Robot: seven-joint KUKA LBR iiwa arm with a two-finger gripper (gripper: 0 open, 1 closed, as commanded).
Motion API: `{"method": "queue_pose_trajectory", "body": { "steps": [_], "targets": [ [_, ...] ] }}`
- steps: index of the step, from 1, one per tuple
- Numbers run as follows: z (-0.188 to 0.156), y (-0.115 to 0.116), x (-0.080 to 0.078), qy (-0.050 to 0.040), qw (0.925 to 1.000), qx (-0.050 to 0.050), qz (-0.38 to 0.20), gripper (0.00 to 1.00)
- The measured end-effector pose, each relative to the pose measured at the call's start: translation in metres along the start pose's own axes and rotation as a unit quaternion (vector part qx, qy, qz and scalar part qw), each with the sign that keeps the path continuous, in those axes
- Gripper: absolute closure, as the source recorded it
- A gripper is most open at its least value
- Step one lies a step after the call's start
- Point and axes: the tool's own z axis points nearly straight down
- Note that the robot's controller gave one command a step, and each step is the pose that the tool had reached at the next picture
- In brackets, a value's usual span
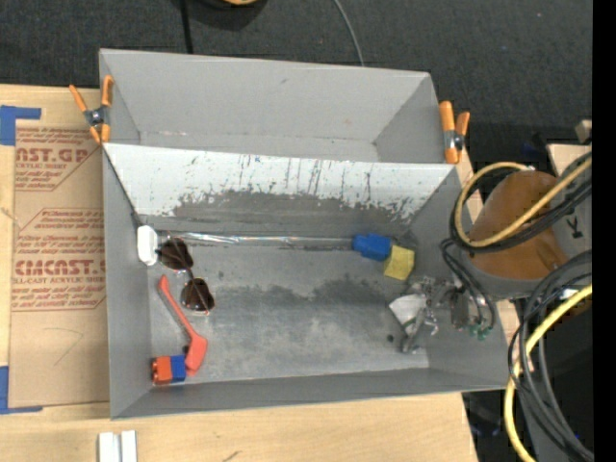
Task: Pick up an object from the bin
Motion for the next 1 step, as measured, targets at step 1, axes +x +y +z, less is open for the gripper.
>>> {"method": "queue_pose_trajectory", "body": {
  "steps": [1],
  "targets": [
    [-0.1705,-0.0037,0.0182,-0.0034,0.9993,0.000,-0.037,1.00]
  ]
}}
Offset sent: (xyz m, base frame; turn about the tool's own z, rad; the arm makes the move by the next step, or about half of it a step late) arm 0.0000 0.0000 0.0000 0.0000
